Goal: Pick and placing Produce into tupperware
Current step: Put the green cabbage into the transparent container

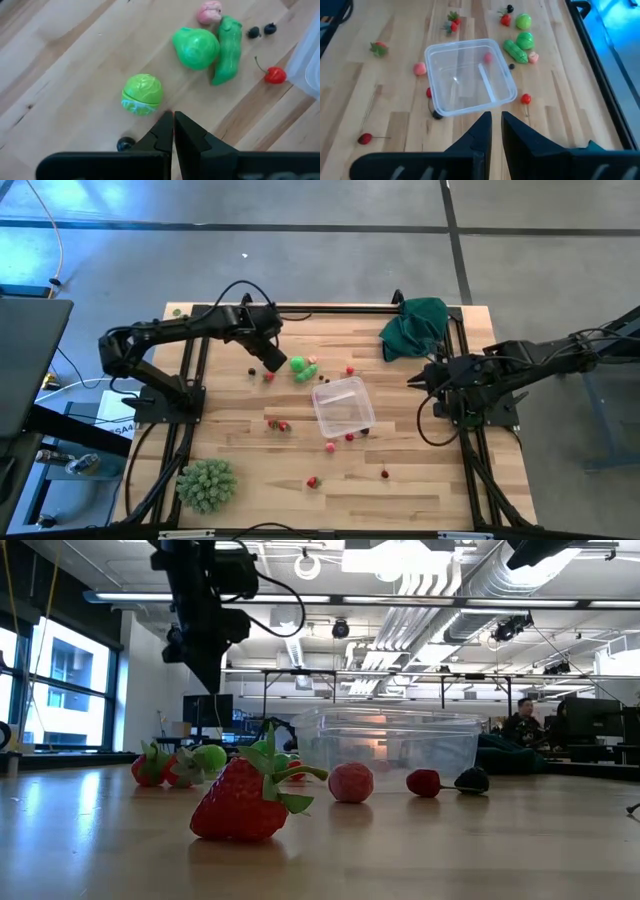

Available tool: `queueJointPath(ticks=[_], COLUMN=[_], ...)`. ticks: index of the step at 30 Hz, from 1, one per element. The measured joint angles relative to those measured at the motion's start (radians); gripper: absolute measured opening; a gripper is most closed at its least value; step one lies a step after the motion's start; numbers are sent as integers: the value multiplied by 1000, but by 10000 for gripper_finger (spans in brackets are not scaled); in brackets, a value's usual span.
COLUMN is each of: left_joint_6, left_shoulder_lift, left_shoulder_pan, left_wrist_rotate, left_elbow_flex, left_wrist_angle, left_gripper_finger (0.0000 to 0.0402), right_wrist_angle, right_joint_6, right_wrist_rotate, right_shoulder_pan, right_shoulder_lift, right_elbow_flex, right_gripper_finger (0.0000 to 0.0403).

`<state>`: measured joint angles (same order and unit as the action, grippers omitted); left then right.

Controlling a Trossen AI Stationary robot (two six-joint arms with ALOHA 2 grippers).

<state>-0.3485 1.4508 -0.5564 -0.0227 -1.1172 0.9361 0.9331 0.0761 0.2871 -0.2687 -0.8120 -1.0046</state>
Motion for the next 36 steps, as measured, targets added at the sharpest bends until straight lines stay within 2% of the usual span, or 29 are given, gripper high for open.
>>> queueJointPath(ticks=[8, 29, 33, 36], left_joint_6=[-50, -57, -64, -155], left_shoulder_lift=[8, 8, 8, 8], left_shoulder_pan=[0, 22, 21, 22], left_wrist_rotate=[33, 41, 11, -28], left_elbow_flex=[0, 0, 0, 0], left_wrist_angle=[6, 35, 42, 61], left_gripper_finger=[5, 5, 5, 5], right_wrist_angle=[-1, -2, -2, -2], right_joint_6=[57, 55, 55, 55], right_wrist_rotate=[-9, -10, -10, -10], right_shoulder_pan=[0, 0, 0, 0], right_shoulder_lift=[0, 0, 0, 0], right_elbow_flex=[0, 0, 0, 0], right_gripper_finger=[32, 32, 32, 32])
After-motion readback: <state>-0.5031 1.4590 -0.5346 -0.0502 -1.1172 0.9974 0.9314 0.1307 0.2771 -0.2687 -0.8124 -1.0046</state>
